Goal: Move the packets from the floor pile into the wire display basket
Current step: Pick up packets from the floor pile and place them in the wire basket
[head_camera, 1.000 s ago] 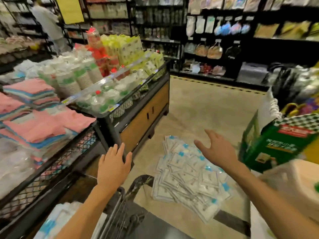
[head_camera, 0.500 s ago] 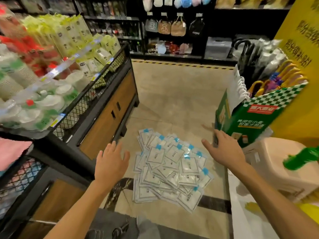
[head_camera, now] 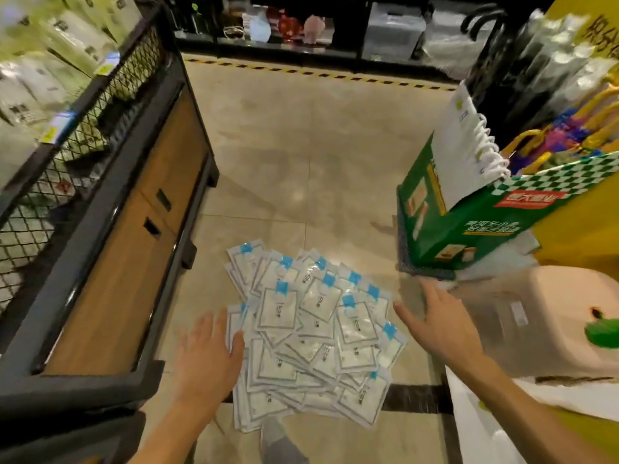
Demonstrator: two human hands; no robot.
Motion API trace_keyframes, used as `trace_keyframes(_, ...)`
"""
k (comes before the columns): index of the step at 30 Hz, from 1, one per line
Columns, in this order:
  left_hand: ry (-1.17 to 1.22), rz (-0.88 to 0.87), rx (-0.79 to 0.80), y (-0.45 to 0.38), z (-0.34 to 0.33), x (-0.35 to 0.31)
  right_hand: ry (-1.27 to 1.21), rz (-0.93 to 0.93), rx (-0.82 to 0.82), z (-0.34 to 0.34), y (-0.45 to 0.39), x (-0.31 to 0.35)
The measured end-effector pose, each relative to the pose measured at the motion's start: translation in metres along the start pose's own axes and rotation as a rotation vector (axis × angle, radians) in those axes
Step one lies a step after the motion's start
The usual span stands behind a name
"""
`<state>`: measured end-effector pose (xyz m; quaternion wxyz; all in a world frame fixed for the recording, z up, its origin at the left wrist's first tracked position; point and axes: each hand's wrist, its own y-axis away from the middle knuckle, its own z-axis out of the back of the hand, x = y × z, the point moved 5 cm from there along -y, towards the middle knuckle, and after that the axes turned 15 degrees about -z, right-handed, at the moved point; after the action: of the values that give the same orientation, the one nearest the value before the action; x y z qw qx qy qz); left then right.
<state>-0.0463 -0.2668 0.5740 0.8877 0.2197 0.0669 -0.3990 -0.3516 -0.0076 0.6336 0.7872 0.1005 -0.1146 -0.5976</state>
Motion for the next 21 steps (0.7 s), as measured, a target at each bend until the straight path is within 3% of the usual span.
trace_keyframes(7,-0.024,0.056,0.052,-0.131,-0.137,0.074,0.072,-0.014,0.044,-0.17,-0.134,0.048)
trace_keyframes(21,0.072,0.099,0.03,-0.37,-0.519,0.197,-0.066,-0.157,0.16,-0.605,-0.348,0.068)
